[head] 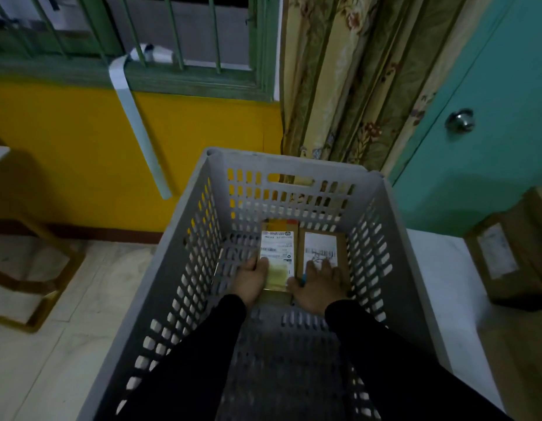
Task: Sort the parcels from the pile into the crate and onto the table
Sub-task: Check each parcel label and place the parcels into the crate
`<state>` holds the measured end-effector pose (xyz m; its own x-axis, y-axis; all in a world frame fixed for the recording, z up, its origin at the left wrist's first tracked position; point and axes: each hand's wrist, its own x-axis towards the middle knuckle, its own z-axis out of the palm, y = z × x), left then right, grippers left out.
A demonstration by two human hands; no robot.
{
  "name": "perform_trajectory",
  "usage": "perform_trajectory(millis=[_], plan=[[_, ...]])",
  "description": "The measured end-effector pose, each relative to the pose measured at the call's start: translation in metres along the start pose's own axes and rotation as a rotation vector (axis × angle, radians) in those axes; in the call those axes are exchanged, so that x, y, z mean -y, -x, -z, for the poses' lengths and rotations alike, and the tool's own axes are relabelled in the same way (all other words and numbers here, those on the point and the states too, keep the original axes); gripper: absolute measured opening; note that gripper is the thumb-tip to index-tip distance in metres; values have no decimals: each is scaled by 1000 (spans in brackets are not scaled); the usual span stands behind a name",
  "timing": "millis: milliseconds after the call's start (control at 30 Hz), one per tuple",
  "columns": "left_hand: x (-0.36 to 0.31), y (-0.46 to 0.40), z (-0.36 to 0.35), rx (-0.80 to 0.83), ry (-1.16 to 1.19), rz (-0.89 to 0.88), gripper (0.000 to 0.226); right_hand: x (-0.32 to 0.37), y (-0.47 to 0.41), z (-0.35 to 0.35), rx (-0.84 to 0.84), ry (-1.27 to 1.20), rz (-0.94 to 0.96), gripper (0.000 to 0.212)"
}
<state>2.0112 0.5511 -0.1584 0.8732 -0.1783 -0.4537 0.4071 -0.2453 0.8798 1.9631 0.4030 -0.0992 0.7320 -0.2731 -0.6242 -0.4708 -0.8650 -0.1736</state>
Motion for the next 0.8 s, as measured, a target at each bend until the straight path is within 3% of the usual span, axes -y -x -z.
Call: perform_trajectory(millis=[100,400,600,800], plan=[[3,-2,-8,-80,-99,-55,37,0,1,-2,21,6,8,82],[-13,-5,-2,-64,-229,-49,39,0,3,5,28,9,24,82],[-59,14,13,-95,-342,-74,53,10,34,43,-104,-43,152,74],[-134,54,6,-96,-292,-197,52,8,100,94,-294,-350,359,57]])
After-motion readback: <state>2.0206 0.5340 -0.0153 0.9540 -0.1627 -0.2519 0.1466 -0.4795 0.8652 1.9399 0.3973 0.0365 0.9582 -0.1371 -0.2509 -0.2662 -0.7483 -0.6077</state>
